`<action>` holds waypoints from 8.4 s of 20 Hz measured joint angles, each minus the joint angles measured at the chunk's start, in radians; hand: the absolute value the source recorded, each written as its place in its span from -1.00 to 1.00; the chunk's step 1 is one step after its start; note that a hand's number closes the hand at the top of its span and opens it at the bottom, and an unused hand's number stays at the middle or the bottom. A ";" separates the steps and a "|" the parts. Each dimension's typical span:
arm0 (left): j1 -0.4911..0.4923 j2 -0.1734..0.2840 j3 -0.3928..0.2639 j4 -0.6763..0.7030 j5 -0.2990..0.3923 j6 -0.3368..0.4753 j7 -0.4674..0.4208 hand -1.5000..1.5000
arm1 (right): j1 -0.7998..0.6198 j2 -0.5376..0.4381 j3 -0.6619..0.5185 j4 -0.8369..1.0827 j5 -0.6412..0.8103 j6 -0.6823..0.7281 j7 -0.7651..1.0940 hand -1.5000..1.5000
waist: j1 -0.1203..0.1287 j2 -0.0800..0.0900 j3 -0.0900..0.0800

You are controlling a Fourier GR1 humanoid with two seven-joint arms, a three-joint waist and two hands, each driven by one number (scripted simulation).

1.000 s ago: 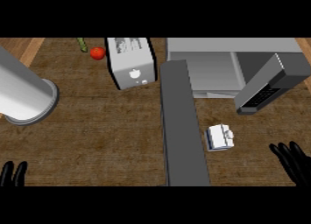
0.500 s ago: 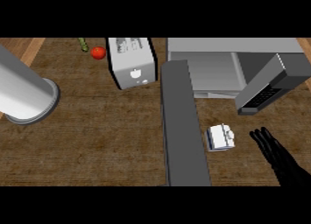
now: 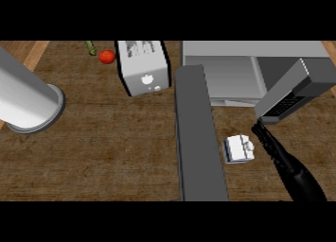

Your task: Pick up the milk, place it into the microwave and close the microwave

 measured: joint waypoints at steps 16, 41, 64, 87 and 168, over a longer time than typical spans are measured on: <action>0.063 -0.019 0.017 0.022 0.006 -0.069 -0.067 -1.00 | -0.279 -0.020 -0.088 0.542 0.127 -0.158 -0.219 -1.00 | 0.001 0.003 0.001; 0.138 -0.022 0.130 0.059 0.077 -0.207 -0.149 -1.00 | -0.525 -0.077 -0.118 1.190 0.305 -0.439 -0.561 1.00 | 0.010 0.000 -0.003; 0.119 -0.039 0.160 0.074 0.113 -0.258 -0.124 -1.00 | -0.707 -0.100 -0.268 1.441 0.225 -0.517 -0.629 1.00 | 0.015 0.008 0.002; 0.023 -0.029 0.306 0.165 0.189 -0.310 -0.041 -1.00 | -1.005 -0.058 -0.215 1.313 0.248 -0.566 -0.257 1.00 | 0.013 0.009 0.000; -0.810 -0.128 -0.197 0.514 -0.371 -0.130 0.452 1.00 | -0.238 -0.055 -0.281 0.751 -0.015 -0.148 -0.405 -1.00 | -0.058 -0.006 -0.003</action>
